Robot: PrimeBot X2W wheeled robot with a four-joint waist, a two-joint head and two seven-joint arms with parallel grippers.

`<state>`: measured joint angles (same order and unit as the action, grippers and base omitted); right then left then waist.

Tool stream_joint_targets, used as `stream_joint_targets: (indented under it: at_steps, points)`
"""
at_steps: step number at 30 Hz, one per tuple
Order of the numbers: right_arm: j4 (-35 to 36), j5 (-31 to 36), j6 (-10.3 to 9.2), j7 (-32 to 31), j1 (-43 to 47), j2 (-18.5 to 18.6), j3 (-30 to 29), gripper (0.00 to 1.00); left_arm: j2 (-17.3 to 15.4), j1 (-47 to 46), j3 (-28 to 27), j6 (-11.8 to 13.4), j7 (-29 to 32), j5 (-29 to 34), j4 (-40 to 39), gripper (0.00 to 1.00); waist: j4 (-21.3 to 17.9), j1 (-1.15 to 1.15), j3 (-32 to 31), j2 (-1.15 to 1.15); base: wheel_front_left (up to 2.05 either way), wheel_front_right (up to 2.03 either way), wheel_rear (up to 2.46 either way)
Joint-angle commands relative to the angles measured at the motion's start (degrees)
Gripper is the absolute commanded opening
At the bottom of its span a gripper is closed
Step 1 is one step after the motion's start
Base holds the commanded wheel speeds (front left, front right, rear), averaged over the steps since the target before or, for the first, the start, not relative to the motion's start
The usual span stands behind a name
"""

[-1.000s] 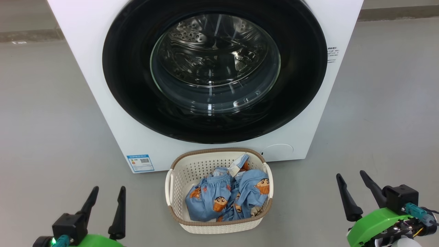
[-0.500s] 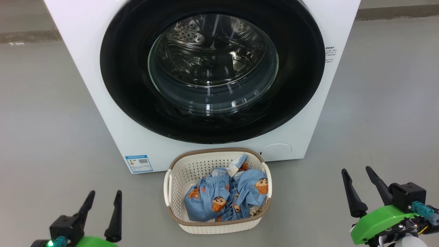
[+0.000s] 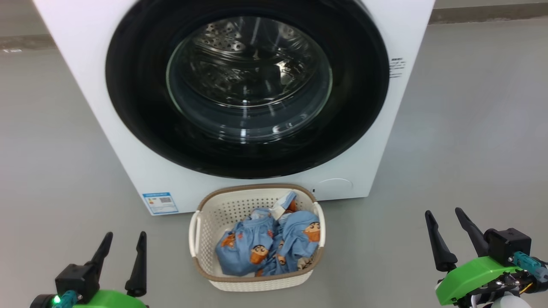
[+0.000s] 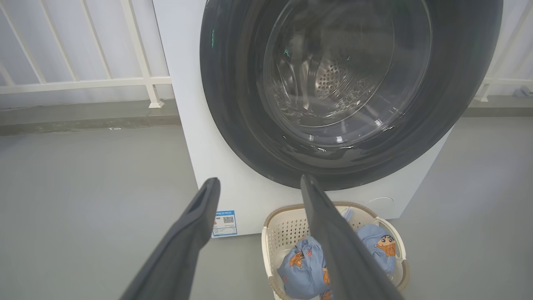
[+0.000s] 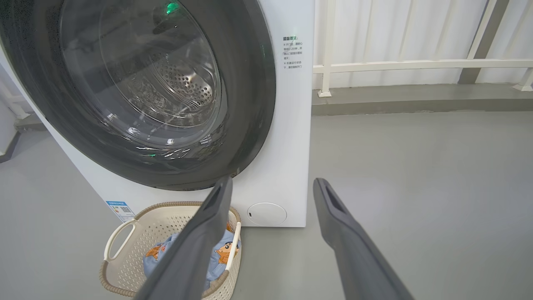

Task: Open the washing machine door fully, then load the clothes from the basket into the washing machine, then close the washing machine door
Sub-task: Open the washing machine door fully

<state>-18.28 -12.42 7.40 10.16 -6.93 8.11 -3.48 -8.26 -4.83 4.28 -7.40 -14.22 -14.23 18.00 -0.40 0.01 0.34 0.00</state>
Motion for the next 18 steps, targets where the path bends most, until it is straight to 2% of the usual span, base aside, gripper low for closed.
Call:
stream_joint_targets:
  at_steps: [1,18]
  points:
    - [1.58,0.99,0.09,0.22,-0.79,0.69,0.94,1.00,-0.99,-2.74,-2.07,-0.09,-0.78,0.75,-1.51,1.00,0.01,0.00,0.05,0.00,1.23,1.23,-2.46]
    - [1.58,1.06,0.09,0.36,-1.18,0.36,0.55,1.00,-0.71,-3.10,-2.21,-0.09,-0.78,0.47,-1.86,1.00,0.00,0.00,0.48,0.00,1.23,1.23,-2.46]
